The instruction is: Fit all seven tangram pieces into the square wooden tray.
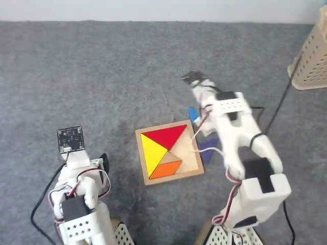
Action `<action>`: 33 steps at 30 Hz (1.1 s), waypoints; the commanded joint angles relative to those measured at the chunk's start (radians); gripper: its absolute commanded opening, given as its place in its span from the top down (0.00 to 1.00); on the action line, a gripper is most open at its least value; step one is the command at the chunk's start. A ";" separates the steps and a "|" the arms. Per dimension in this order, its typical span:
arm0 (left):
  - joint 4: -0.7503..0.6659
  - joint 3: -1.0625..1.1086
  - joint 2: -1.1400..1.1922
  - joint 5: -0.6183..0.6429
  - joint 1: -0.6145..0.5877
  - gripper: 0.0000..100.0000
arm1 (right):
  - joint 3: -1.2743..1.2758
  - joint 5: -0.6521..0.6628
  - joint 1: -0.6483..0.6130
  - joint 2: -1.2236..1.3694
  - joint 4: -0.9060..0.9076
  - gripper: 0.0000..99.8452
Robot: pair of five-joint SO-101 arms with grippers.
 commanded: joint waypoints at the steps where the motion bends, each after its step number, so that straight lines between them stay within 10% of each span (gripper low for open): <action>1: 0.005 -0.013 -0.015 -0.005 0.003 0.78 | -0.008 0.058 -0.088 -0.087 0.047 0.76; 33: 0.005 -0.013 -0.015 -0.005 0.003 0.78 | 0.003 0.044 0.019 -0.031 -0.048 0.94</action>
